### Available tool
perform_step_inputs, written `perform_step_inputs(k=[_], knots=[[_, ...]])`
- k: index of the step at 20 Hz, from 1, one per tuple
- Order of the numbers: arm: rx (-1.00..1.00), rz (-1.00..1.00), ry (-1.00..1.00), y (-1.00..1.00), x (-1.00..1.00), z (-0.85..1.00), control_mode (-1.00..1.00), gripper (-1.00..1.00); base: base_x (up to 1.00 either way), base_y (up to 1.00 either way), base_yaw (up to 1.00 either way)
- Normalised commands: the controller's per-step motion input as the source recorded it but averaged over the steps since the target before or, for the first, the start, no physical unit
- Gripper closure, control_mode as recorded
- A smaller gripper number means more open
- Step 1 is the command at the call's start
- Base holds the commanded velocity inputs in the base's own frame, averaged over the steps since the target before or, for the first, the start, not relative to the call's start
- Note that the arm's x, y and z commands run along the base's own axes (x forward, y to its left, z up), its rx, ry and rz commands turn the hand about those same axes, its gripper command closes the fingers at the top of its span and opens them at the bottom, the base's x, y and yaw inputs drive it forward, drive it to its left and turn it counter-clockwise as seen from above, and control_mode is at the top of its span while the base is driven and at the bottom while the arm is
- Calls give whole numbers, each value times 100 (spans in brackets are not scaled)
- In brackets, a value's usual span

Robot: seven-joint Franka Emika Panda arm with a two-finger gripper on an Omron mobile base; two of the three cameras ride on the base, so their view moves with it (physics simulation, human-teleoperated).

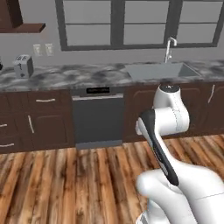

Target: Place one of the steaks on the plate and the other in the bowl. Then place the bowl in the fridge.

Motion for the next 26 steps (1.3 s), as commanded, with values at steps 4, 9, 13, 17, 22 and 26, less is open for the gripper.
perform_step_inputs(k=[4,9,13,17,22,26], knots=[[0,0,0,0,0,0,100,-100,48,39,73],[0,0,0,0,0,0,100,-100,60,25,75],[0,0,0,0,0,0,100,-100,23,18,91],[0,0,0,0,0,0,100,-100,42,0,97],[0,0,0,0,0,0,100,-100,36,0,85],[0,0,0,0,0,0,100,-100,26,-36,85]])
